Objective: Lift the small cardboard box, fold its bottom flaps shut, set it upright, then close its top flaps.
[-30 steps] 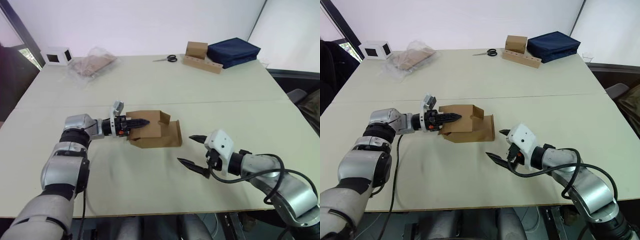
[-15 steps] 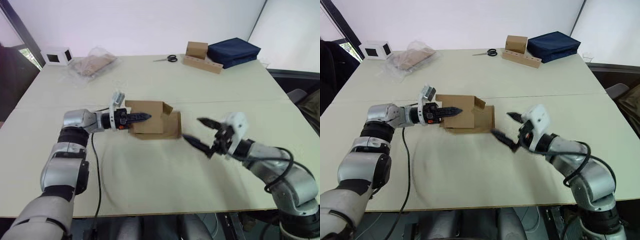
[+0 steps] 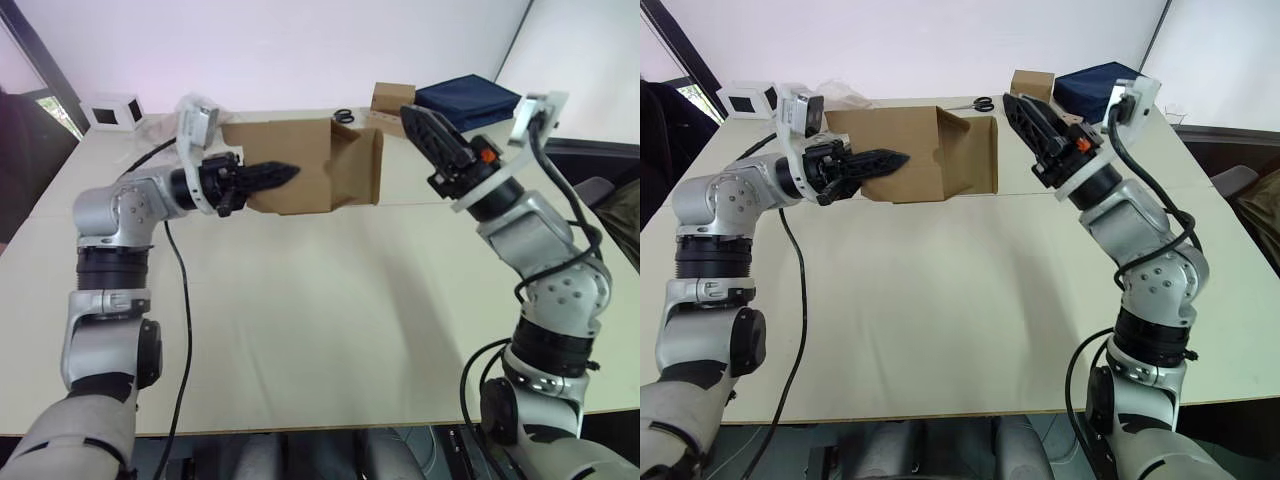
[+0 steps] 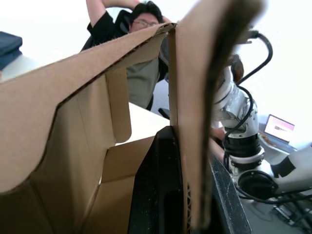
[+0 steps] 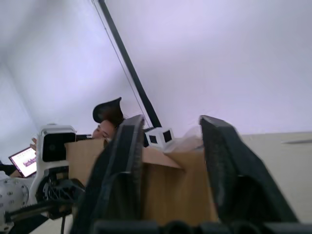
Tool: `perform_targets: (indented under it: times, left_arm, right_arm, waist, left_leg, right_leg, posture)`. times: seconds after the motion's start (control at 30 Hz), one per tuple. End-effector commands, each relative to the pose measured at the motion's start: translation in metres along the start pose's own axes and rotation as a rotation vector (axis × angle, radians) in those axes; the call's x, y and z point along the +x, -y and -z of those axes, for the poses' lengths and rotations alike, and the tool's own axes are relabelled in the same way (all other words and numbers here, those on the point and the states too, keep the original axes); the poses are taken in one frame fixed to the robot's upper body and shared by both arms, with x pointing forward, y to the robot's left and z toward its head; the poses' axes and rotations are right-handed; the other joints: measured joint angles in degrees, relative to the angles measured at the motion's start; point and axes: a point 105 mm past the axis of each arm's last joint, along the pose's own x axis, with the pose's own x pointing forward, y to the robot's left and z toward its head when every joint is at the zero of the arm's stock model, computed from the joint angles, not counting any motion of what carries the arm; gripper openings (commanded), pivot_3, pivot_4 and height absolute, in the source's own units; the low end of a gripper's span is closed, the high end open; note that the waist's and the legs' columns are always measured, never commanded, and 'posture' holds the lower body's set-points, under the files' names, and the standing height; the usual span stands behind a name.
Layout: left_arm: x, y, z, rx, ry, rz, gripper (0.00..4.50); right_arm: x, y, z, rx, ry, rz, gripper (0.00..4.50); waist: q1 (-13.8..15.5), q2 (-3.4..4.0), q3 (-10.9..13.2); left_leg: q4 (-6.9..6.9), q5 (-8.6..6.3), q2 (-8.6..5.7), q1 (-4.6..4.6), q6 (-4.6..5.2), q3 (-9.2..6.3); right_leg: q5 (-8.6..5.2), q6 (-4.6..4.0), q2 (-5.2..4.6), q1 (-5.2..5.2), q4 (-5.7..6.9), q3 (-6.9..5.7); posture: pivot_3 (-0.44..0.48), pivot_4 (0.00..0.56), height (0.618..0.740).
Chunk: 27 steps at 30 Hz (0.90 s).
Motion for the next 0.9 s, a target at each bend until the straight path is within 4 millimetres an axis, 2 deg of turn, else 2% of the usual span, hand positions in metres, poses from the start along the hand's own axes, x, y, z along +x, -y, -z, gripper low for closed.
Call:
perform_targets:
  times: [0.03, 0.47, 0.6, 0.9]
  left_arm:
    - [0.000, 0.012, -0.007, 0.059, 0.034, 0.012, 0.00]
    - [0.004, 0.021, -0.004, 0.066, 0.069, -0.007, 0.00]
    - [0.004, 0.023, -0.004, 0.065, 0.072, -0.001, 0.00]
    - [0.008, 0.026, -0.002, 0.059, 0.084, 0.022, 0.00]
  right_arm:
    - [0.010, -0.013, -0.003, -0.033, 0.014, -0.048, 0.03]
    - [0.012, -0.028, 0.031, -0.089, -0.132, -0.110, 0.03]
    - [0.013, -0.030, 0.038, -0.088, -0.147, -0.116, 0.03]
    - [0.017, -0.048, 0.049, -0.031, -0.161, -0.206, 0.03]
  waist:
    - [-0.57, 0.00, 0.00]
    - [-1.26, 0.01, 0.00]
    - [-1.29, 0.01, 0.00]
    - [-1.41, 0.01, 0.00]
  left_leg:
    - [0.00, 0.00, 0.00, 0.00, -0.01, 0.00]
    - [-0.04, 0.00, 0.01, -0.01, -0.01, -0.01]
    - [-0.04, 0.00, 0.01, -0.01, -0.01, -0.01]
    - [-0.05, 0.01, 0.01, -0.01, -0.02, -0.01]
  right_leg:
    - [0.00, 0.00, 0.00, 0.00, -0.01, 0.00]
    - [0.00, 0.00, 0.00, -0.04, -0.01, 0.01]
    - [0.00, 0.00, 0.01, -0.04, -0.01, 0.01]
    - [0.00, 0.00, 0.00, -0.04, -0.02, 0.01]
  posture:
    - [0.000, 0.150, 0.740]
    - [0.000, 0.150, 0.740]
    - [0.000, 0.150, 0.740]
    - [0.000, 0.150, 0.740]
